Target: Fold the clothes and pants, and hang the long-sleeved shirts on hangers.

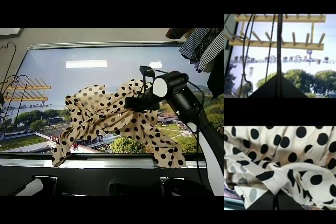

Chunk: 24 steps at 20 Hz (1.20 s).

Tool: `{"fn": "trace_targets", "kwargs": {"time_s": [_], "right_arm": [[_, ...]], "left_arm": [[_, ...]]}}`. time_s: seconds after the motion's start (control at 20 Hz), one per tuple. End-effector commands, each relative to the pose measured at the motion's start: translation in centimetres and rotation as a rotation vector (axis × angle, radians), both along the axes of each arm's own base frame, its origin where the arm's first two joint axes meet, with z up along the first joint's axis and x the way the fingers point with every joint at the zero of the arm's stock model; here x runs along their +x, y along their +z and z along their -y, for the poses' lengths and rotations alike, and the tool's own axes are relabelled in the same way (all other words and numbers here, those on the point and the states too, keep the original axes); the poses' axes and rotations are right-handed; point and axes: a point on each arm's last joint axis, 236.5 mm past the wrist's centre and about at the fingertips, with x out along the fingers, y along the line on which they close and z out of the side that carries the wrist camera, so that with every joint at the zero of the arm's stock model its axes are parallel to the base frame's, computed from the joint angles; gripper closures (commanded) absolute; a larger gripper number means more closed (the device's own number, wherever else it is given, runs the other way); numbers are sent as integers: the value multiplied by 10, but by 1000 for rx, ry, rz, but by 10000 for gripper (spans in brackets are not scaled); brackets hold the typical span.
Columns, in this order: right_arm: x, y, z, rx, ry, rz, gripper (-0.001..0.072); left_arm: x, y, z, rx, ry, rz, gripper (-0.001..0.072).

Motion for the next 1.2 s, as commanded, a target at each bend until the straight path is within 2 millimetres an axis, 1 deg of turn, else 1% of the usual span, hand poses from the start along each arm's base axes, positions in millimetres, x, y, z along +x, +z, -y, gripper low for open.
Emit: {"fn": "trace_targets", "kwargs": {"time_s": [0.0,0.05,0.15,0.25,0.3,0.35,0.45,0.55,0.7,0.85,1.0,1.1,1.15], "right_arm": [[8,-1,14,-61,-5,34,692],[10,-1,17,-76,-7,42,692],[12,-1,22,-97,-10,52,692],[14,-1,25,-109,-12,58,692],[16,-3,26,-115,-13,58,692],[17,-6,27,-122,-18,59,692],[21,-13,30,-138,-40,51,692],[26,-21,28,-142,-54,45,692],[31,-31,26,-136,-91,28,693],[33,-36,31,-153,-126,23,693],[37,-41,47,-211,-178,29,693],[41,-42,52,-224,-214,45,693],[45,-41,52,-220,-229,56,693]], "left_arm": [[3,36,57,-5,-117,69,695],[0,37,80,1,-184,50,695],[-13,29,132,-45,-305,0,695],[-36,17,184,-91,-438,-35,695],[-47,13,205,-98,-501,-45,695],[-62,9,225,-99,-559,-64,694],[-92,3,258,-114,-663,-115,693],[-117,-3,285,-129,-753,-162,692],[-149,-10,318,-136,-894,-237,691],[-176,-14,337,-138,-997,-300,692],[-184,-3,340,-123,-1018,-261,692],[-193,4,338,-95,-1047,-232,692],[-200,2,337,-88,-1063,-241,692]]}}
